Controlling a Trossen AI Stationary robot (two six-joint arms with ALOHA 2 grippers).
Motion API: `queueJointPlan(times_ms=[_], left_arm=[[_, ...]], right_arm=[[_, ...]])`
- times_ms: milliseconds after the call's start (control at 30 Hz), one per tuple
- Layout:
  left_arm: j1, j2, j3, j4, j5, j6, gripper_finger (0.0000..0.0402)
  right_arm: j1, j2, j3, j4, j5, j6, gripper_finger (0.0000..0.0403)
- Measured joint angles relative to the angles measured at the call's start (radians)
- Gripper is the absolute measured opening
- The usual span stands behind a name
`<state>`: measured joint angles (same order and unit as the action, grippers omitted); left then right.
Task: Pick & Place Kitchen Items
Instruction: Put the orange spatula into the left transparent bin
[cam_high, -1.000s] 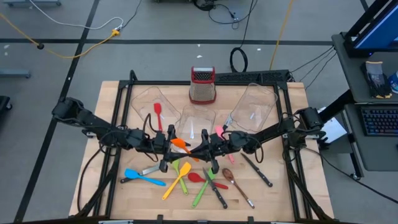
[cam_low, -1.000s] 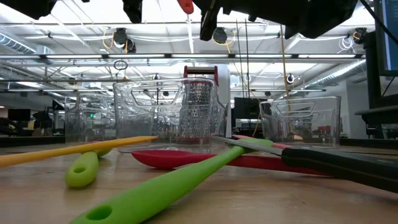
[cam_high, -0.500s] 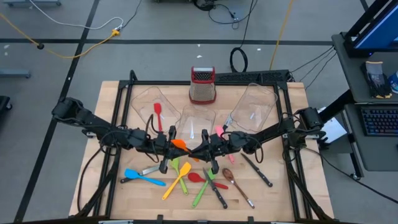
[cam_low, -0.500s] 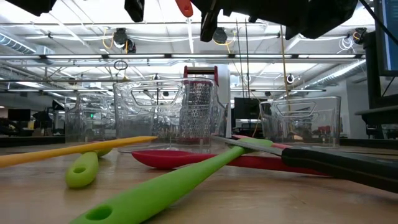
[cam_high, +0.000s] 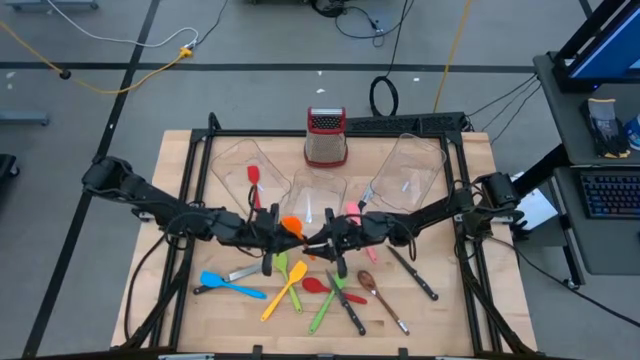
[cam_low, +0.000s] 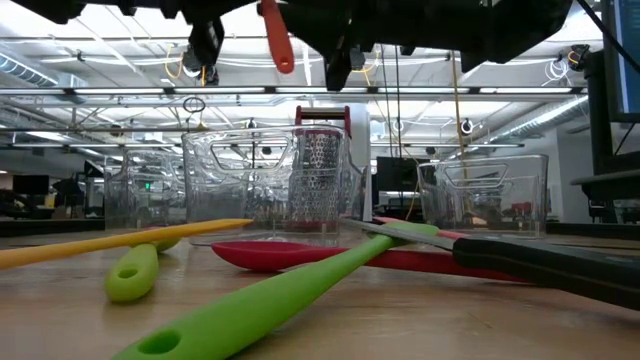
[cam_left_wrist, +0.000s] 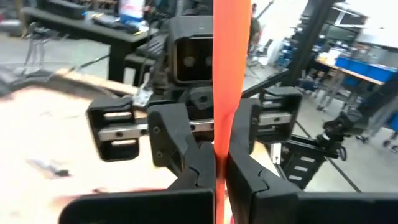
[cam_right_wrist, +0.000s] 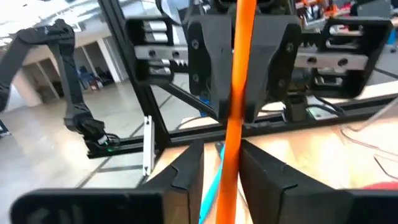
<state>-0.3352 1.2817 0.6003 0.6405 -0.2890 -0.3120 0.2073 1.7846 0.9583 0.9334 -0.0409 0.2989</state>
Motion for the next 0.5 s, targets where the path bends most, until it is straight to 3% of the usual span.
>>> queueJointPlan(times_ms=[367, 500], left_arm=[[-0.001, -0.194, 0.0, -0.191, -0.136, -0.135, 0.0003], [0.002, -0.289, 0.0, -0.299, -0.247, -0.174, 0.0003]], right_arm=[[0.0, -0.002, 0.001, -0.057, -0.004, 0.002, 0.0141], [0.004, -0.001, 0.0, -0.079, -0.037, 0.003, 0.0146]])
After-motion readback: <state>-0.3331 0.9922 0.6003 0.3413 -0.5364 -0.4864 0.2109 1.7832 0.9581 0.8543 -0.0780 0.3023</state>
